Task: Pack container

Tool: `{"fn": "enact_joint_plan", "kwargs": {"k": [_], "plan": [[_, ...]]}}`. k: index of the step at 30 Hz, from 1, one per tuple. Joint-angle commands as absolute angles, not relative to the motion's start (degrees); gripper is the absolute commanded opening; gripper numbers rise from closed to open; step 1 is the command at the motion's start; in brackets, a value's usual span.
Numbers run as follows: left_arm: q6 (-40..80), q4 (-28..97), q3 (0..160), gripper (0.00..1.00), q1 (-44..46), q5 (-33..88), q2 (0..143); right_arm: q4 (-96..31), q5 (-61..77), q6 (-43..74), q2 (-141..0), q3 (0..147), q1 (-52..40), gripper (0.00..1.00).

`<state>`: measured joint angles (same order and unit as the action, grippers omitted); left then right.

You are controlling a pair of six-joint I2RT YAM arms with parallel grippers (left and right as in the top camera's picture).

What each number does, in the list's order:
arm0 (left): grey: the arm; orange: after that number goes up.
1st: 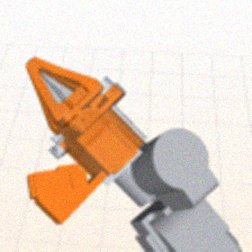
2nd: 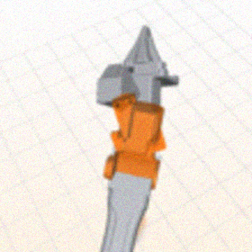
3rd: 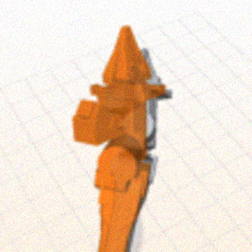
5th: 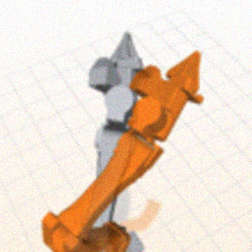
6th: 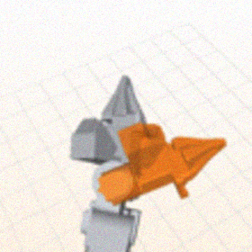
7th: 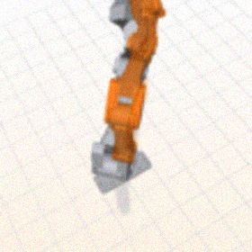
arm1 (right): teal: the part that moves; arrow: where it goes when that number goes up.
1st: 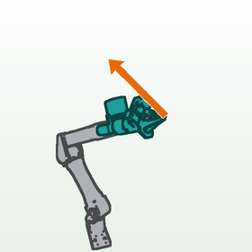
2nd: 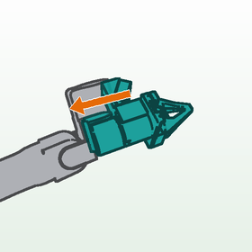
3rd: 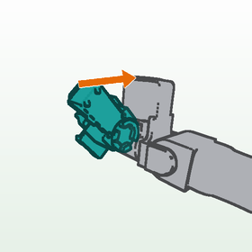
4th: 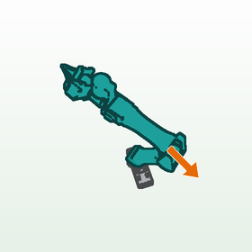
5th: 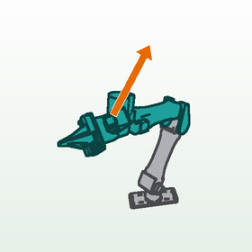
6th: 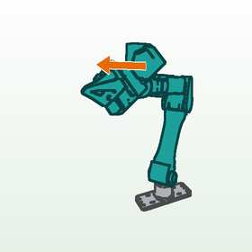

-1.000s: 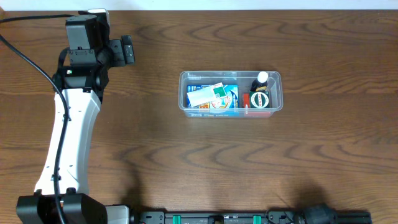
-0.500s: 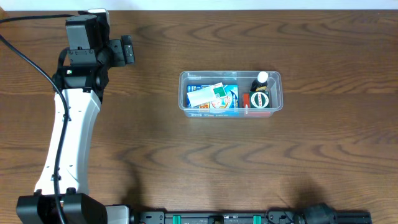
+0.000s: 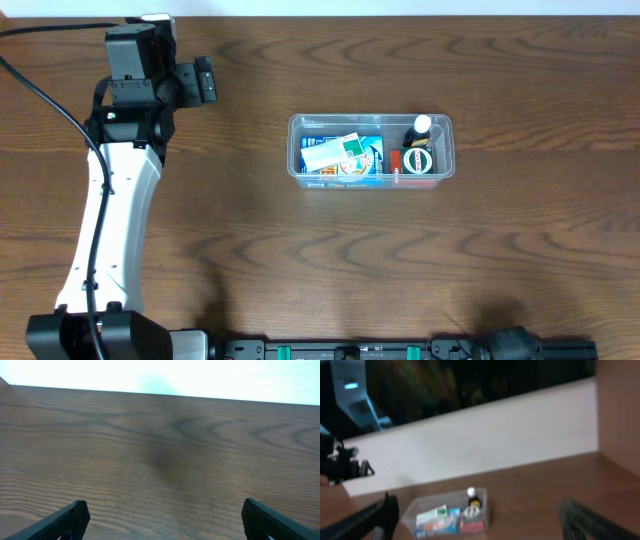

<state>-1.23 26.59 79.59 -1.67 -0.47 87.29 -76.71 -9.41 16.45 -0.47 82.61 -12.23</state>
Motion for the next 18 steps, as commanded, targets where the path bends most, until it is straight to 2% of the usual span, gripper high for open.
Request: {"fn": "enact_joint_plan", "kwargs": {"k": [1,18], "plan": [[-0.54,26.52,80.09,0.98,-1.87,-1.32,87.22,-69.65,-3.9,17.54,-0.45,74.59,-12.49,0.99],[-0.54,26.55,80.09,0.98,-1.87,-1.32,87.22,-26.06,13.02,19.31,-0.45,29.12,-12.49,0.99]]}}
